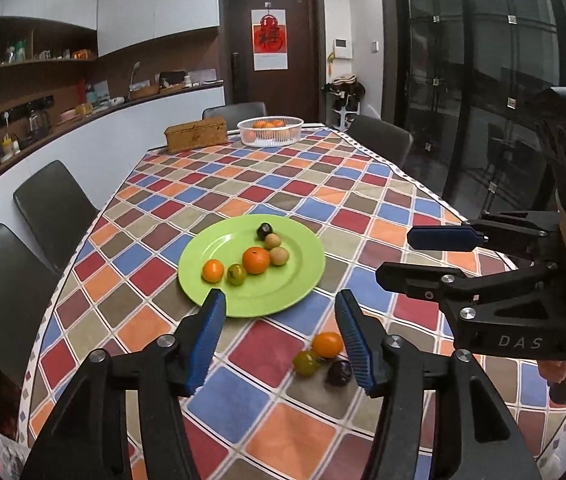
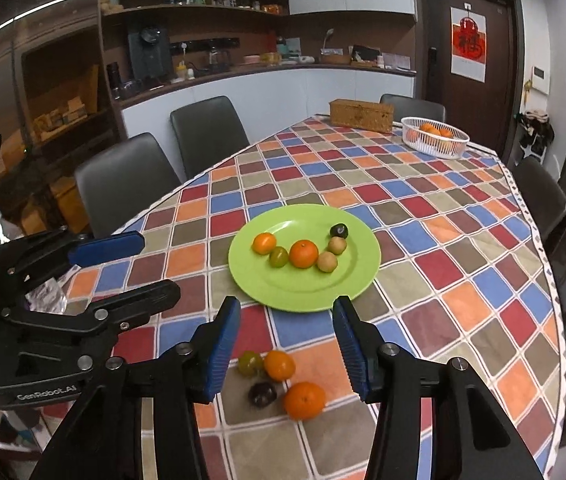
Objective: Organize fruits
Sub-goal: 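Move left gripper to the dark plum while right gripper approaches the large orange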
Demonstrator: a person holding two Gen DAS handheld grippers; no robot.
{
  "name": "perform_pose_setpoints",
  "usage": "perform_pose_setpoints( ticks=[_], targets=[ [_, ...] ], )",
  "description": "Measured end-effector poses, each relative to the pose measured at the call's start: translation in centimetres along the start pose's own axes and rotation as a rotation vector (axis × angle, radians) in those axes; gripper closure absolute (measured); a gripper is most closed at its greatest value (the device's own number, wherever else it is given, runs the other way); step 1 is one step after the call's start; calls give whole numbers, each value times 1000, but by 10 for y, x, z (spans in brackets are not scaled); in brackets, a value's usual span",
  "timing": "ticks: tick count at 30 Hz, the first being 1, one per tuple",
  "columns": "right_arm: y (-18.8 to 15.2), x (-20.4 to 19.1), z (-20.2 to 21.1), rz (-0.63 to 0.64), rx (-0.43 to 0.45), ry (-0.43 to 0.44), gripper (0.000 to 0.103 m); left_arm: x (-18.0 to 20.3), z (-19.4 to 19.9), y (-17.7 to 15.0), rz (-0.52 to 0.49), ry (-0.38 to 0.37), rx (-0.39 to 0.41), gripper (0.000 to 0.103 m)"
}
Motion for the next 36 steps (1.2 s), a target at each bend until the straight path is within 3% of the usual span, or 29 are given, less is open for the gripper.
perform_pose_setpoints(
  ticks=[8, 22, 36],
  targets=[
    [-25, 1, 4, 51, -50, -5, 54, 25, 1, -24, -79, -11, 8, 40],
    [-69, 1, -30, 164, -247, 7, 54, 43, -28, -63, -202, -133, -35, 40],
    [-85, 8, -63, 181, -357, 24, 54, 49, -72, -79, -252, -261, -143, 63]
  ],
)
Point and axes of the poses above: each gripper's, at about its wrist camera, not at the fingertips, and z roughly against the way its jaws point, x to its right, y to its top, the point moved 1 cm from there along -z, roughly the way its jaws point, and after that the axes turned 8 degrees about y, right-handed, at the moved point
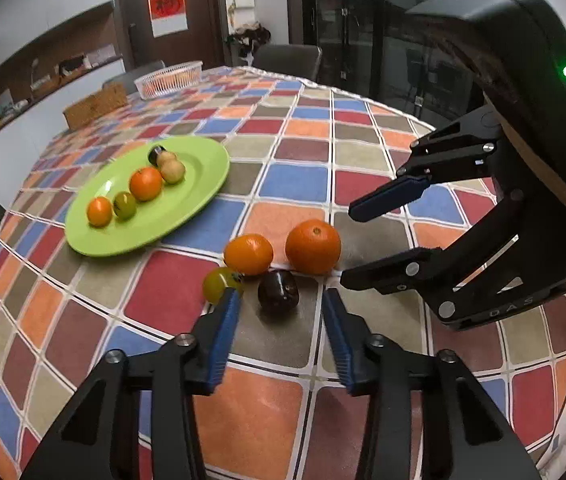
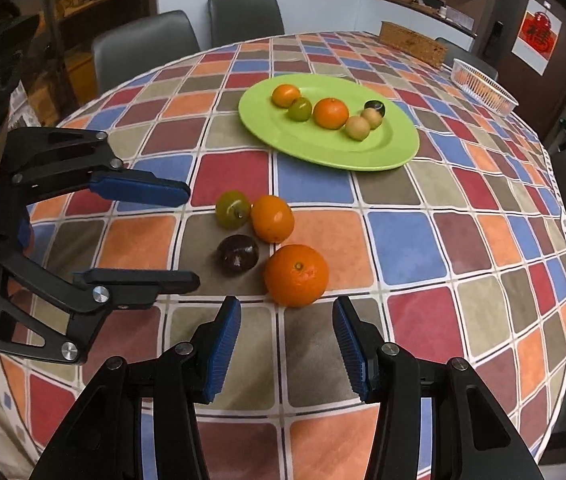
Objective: Organize fruits
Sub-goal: 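Move left gripper to the dark plum while right gripper approaches the large orange, then close left gripper on the dark plum while right gripper closes on the large orange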
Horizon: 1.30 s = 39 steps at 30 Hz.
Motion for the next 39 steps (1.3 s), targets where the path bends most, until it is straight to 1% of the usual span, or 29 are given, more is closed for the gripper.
perform_pose_setpoints(
  ticks=[3, 8, 20, 26, 28, 30, 32, 34, 39],
  targets=[
    [-1, 3, -4, -9, -5, 5, 54, 0, -7, -1, 1, -16, -16, 65],
    [-1, 9, -11, -23, -8, 16, 55, 2, -17, 1, -6, -24, -37, 70],
    [5, 16, -18, -27, 6, 36, 56, 0, -31, 5, 0, -10, -66, 70],
    [7, 19, -22, -40, 12, 60, 59, 0, -35, 6, 6, -4, -75, 70],
    [7, 19, -23, -39, 11, 76, 63, 0, -37, 6, 10, -4, -80, 70],
    [6, 18, -23, -36, 15, 74, 63, 0, -39, 5, 12, -4, -87, 70],
    [6, 19, -23, -39, 19, 77, 63, 1, -42, 5, 13, -2, -92, 77],
    [5, 20, -22, -55, 27, 84, 64, 1, -42, 6, 29, -8, -92, 77],
    [2, 22, -20, -87, 45, 88, 64, -2, -29, 10, 61, -3, -64, 77]
  ],
)
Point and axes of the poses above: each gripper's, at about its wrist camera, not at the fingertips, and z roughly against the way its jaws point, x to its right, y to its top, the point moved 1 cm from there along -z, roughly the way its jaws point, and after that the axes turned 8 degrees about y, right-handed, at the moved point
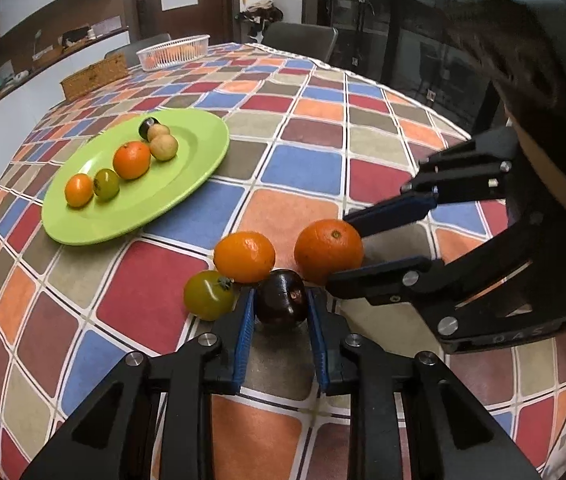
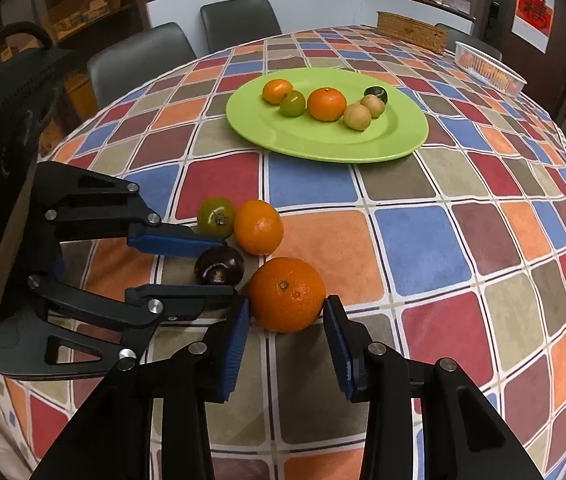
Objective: Organize fruits
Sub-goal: 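Close left gripper on the dark plum while right gripper closes on the large orange, then carry plum with left gripper while right gripper carries orange onto plate, release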
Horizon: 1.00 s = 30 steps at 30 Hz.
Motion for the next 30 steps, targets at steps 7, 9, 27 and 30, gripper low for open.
perform_pose_setpoints(
  ticks=[7, 9, 27, 30],
  targets=[
    [-5, -1, 5, -36, 22, 2, 65, -1, 16, 1, 14, 32, 31, 77],
    [-6, -2, 7, -46, 30, 6, 65, -2, 20, 2, 23, 35, 41, 77],
    [0, -20, 29, -58, 101, -15, 65, -15, 50, 1, 89, 67, 102, 77],
    [4, -24, 37, -56, 129, -27, 65, -18, 59, 5, 103, 80, 124, 77]
  ],
)
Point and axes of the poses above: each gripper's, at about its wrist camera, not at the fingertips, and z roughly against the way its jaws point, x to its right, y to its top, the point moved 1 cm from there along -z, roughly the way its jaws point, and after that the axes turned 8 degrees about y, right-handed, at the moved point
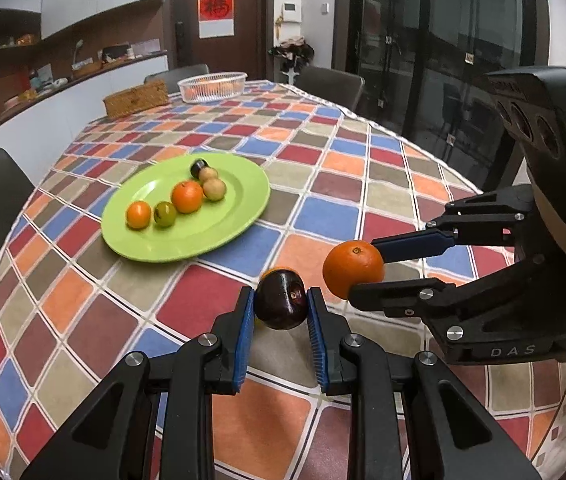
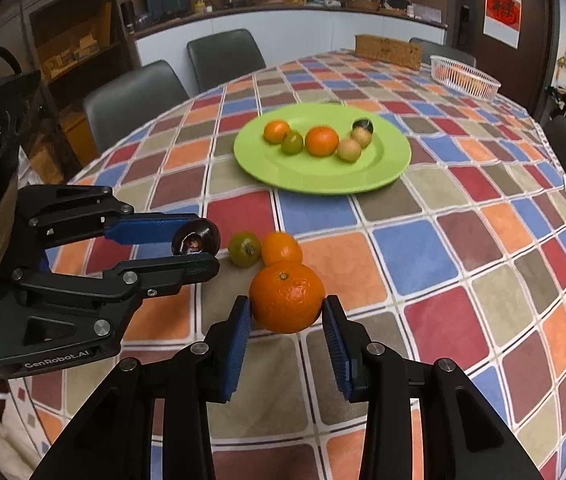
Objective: Organize fruits
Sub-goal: 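Carry plum with left gripper while right gripper carries orange onto plate, release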
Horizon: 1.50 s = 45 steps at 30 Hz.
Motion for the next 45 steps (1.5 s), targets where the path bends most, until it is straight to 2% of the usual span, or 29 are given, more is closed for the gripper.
perform_pose_setpoints(
  ticks=[11, 20, 30, 36, 45],
  targets=[
    [24, -3, 19, -36, 101, -22, 65, -21, 19, 21, 56, 56, 58, 77],
    [54, 5, 15, -67, 150, -39, 65, -43, 11, 39, 91, 67, 63, 77],
    [81, 20, -14, -96, 121, -32, 65, -71, -29, 50, 121, 54, 21, 77],
    [90, 32, -38, -112, 93, -28, 65, -84, -57, 52, 141, 18, -5, 77],
    [101, 48, -72, -139, 58, -25, 65, -95, -95, 51, 134, 18, -52, 77]
  ],
)
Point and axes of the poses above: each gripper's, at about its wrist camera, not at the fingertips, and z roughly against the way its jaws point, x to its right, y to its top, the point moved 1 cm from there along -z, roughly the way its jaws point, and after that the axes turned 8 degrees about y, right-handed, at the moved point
